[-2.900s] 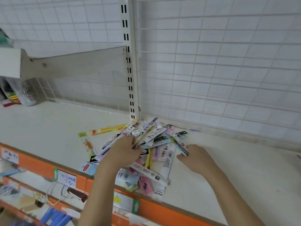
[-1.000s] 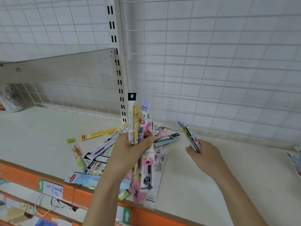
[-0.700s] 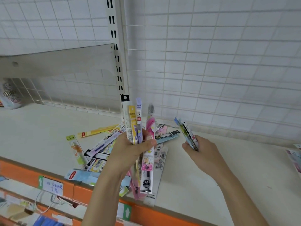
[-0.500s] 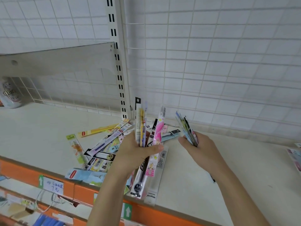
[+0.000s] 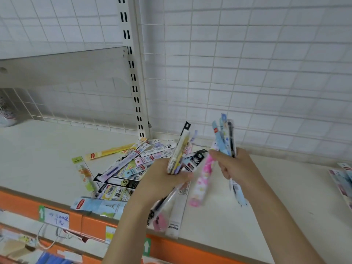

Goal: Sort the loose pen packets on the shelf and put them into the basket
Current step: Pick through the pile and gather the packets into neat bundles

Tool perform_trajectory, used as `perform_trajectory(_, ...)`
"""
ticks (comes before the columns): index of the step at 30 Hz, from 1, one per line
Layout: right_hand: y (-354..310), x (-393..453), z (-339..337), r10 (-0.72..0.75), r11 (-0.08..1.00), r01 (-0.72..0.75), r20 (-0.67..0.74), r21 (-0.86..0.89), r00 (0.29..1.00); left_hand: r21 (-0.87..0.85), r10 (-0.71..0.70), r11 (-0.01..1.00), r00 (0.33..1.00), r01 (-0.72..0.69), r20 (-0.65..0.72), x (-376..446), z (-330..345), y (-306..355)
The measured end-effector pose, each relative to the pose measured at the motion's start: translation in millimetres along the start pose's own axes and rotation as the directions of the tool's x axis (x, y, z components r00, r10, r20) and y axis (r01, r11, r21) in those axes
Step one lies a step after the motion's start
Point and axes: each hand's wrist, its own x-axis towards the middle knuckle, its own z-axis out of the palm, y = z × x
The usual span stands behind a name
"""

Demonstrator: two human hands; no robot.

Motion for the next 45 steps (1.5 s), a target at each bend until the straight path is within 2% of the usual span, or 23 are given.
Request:
perform_trajectory(3,0.6,4.8,-12.1,-0.015,0.998,0.02,-0.071,0.059,0.997,-0.138,-0.096,0.987,0.992,0.084,-0.083,-0.5,-13.0,-4.8)
perform_trajectory(6,-4.2,7.0,-16.4,-0.063,0.997,0.065,-0.043,0.036,0.997,-0.257,-0.171,0.958,0.97,0.123,-0.174,0.1,-21.6,-4.5)
perform_trajectory(10,-17.1,10.7,-14.3,-0.091,0.993,0.094,-0.049,0.074,0.995,-0.216,-0.157,0.972,0.939,0.093,-0.304,3.1,-31.6,-3.7)
perform_trajectory(16,-22.8,15.2,-9.5,-0.137,0.989,0.135,0.016,0.058,0.99,-0.16,-0.165,0.98,0.922,0.115,-0.35,5.4,-47.3,-7.0)
perform_trajectory(18,-18.6,20.9,-9.3,-0.142,0.99,0.142,-0.009,-0.012,0.99,-0.074,-0.143,0.989,0.932,0.125,-0.333,6.5,-50.9,-11.4)
perform_trajectory(21,-7.6,32.8,-6.6,-0.183,0.954,0.165,-0.051,-0.252,0.982,-0.03,-0.135,0.991,0.946,0.132,-0.296,9.3,-53.4,-15.5)
perform_trajectory(24,8.8,49.1,-7.8,-0.177,0.856,0.132,-0.043,-0.499,0.983,-0.065,-0.13,0.991,0.947,0.116,-0.294,15.3,-50.3,-15.5)
perform_trajectory(26,14.3,61.7,-11.6,-0.152,0.778,0.085,-0.056,-0.622,0.987,-0.188,-0.155,0.977,0.945,0.103,-0.288,20.1,-46.4,-13.1)
perform_trajectory(28,16.0,72.7,-14.3,-0.133,0.768,0.071,-0.05,-0.637,0.99,-0.343,-0.195,0.934,0.949,0.103,-0.246,24.6,-43.8,-10.9)
perform_trajectory(30,16.6,83.1,-14.1,-0.122,0.752,0.078,-0.022,-0.655,0.992,-0.384,-0.217,0.916,0.949,0.118,-0.228,28.6,-41.9,-10.4)
perform_trajectory(32,17.0,92.9,-12.0,-0.129,0.662,0.084,-0.002,-0.745,0.992,-0.342,-0.221,0.931,0.941,0.126,-0.256,31.5,-40.8,-9.9)
perform_trajectory(35,20.4,105.5,-8.1,-0.145,0.461,0.051,-0.018,-0.886,0.989,-0.239,-0.178,0.965,0.938,0.108,-0.298,32.8,-41.2,-10.9)
perform_trajectory(37,28.9,114.6,-6.4,-0.123,0.393,0.045,-0.005,-0.918,0.992,-0.208,-0.162,0.973,0.943,0.103,-0.289,31.9,-42.8,-12.8)
perform_trajectory(40,43.2,125.0,-4.3,-0.077,0.378,0.026,-0.004,-0.925,0.997,-0.184,-0.154,0.977,0.948,0.105,-0.278,29.7,-45.0,-14.1)
perform_trajectory(45,52.2,129.3,-0.7,-0.075,0.454,-0.005,-0.044,-0.891,0.996,-0.152,-0.163,0.98,0.951,0.126,-0.262,29.2,-46.6,-16.8)
